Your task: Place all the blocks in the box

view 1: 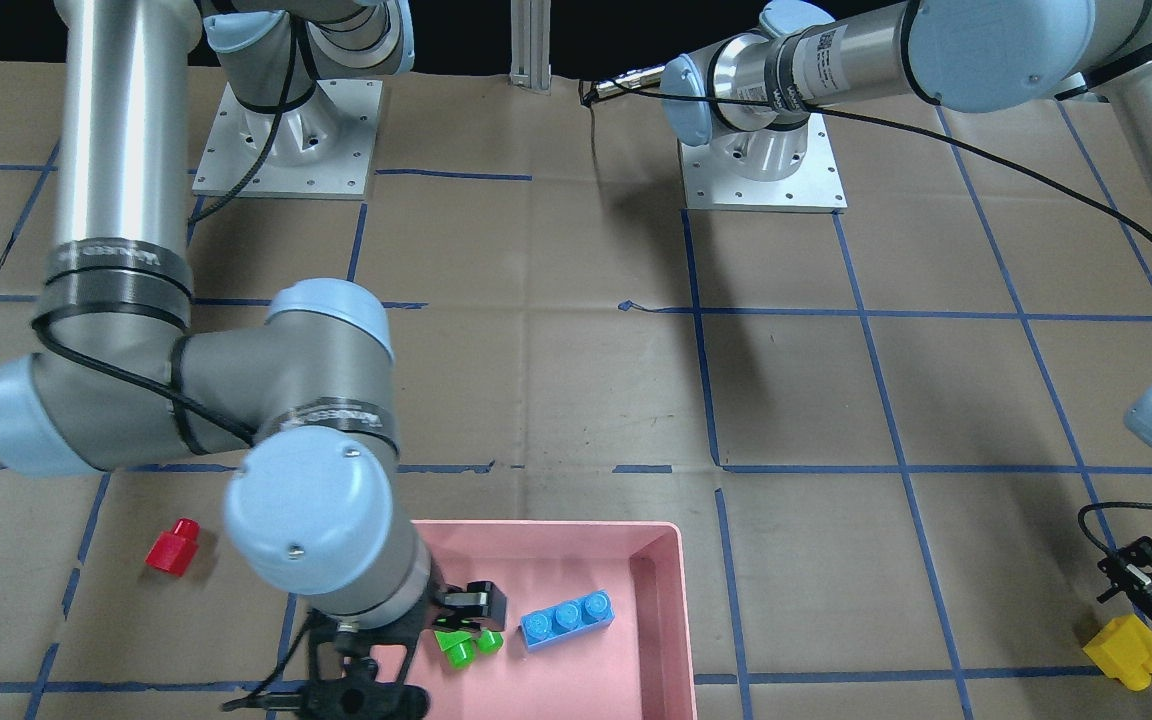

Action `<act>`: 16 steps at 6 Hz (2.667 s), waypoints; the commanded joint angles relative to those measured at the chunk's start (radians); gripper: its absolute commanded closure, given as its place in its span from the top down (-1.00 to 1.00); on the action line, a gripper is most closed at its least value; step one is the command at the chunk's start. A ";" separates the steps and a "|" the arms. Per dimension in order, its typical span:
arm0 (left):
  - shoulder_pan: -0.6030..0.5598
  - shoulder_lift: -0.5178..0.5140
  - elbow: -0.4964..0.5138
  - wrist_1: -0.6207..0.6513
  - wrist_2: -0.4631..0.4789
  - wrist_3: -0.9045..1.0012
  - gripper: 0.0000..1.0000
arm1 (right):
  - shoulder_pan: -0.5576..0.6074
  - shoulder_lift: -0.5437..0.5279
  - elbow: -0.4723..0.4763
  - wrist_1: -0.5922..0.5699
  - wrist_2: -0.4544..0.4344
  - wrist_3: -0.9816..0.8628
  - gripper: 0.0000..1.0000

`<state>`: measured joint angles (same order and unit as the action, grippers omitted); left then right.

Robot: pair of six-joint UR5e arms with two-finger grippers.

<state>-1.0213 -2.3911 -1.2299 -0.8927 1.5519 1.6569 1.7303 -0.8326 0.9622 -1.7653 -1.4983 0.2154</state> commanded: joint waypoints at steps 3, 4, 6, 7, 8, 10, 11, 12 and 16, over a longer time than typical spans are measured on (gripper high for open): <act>0.000 -0.040 0.010 0.014 -0.003 0.003 0.89 | -0.299 -0.100 0.083 0.087 -0.072 -0.128 0.99; 0.000 -0.043 0.010 0.014 -0.003 0.004 0.77 | -0.351 -0.112 0.201 0.067 -0.100 -0.126 0.97; -0.002 -0.040 0.010 0.003 -0.029 0.004 -0.45 | -0.363 -0.201 0.506 -0.090 -0.100 -0.110 0.95; -0.017 -0.020 0.004 -0.006 -0.027 0.003 -0.75 | -0.367 -0.204 0.623 -0.240 -0.099 -0.107 0.98; -0.051 0.025 0.001 -0.070 -0.023 -0.009 -0.87 | -0.367 -0.204 0.729 -0.434 -0.100 -0.114 0.99; -0.161 0.169 0.006 -0.262 -0.010 -0.169 -0.88 | -0.367 -0.186 0.745 -0.442 -0.099 -0.110 0.98; -0.245 0.202 0.004 -0.281 -0.004 -0.278 -0.88 | -0.367 -0.184 0.734 -0.444 -0.096 -0.110 0.98; -0.306 0.207 0.012 -0.282 -0.004 -0.378 -0.88 | -0.367 -0.183 0.727 -0.475 -0.096 -0.107 0.97; -0.700 0.207 0.030 -0.236 -0.009 -0.920 -0.85 | -0.367 -0.183 0.724 -0.487 -0.082 -0.108 -0.25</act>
<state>-1.6334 -2.1721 -1.2019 -1.1437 1.5437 0.8505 1.3636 -1.0143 1.6870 -2.2525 -1.5833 0.1087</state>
